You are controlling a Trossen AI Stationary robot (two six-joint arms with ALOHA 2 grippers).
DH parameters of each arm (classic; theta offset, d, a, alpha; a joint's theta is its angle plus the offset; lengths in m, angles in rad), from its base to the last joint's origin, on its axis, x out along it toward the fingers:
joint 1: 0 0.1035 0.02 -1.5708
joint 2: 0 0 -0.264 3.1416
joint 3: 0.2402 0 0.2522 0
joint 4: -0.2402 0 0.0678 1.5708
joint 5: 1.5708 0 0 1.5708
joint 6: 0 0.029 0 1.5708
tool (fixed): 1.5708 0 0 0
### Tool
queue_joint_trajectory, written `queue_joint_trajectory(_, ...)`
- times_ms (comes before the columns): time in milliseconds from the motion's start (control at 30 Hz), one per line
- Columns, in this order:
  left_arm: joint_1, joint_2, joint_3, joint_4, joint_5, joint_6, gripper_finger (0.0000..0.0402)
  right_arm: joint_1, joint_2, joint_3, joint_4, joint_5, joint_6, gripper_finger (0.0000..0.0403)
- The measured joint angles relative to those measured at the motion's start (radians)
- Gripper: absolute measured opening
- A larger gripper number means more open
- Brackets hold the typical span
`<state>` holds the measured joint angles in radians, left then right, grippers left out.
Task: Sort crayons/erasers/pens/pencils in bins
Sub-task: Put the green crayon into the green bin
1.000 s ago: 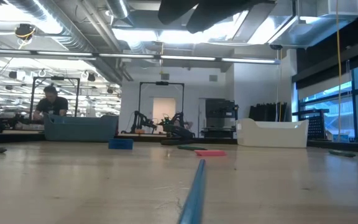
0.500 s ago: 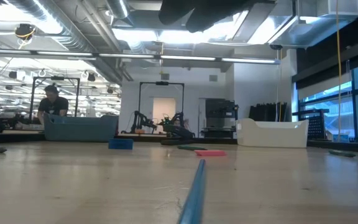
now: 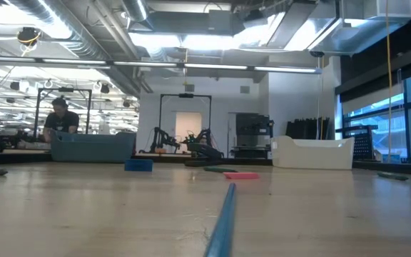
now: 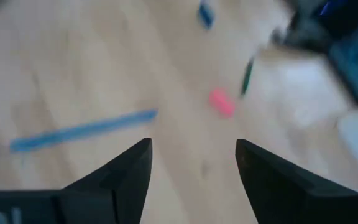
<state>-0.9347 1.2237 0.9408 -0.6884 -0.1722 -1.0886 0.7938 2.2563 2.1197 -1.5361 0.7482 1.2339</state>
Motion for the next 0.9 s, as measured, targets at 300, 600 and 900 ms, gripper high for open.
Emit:
queue_joint_trajectory(300,0.036,0.033,-0.077,0.345,-0.512,0.340,0.0099,0.001,-0.001,-0.166,0.023,-0.469,0.323,0.0234)
queue_joint_trajectory(600,0.190,0.227,-0.134,0.764,-0.467,0.628,0.0099,-0.039,-0.001,-0.273,0.034,-0.556,0.370,0.0228)
queue_joint_trajectory(900,0.318,0.256,-0.134,0.791,-0.306,0.638,0.0098,-0.132,-0.244,-0.493,0.028,-0.470,0.253,0.0205)
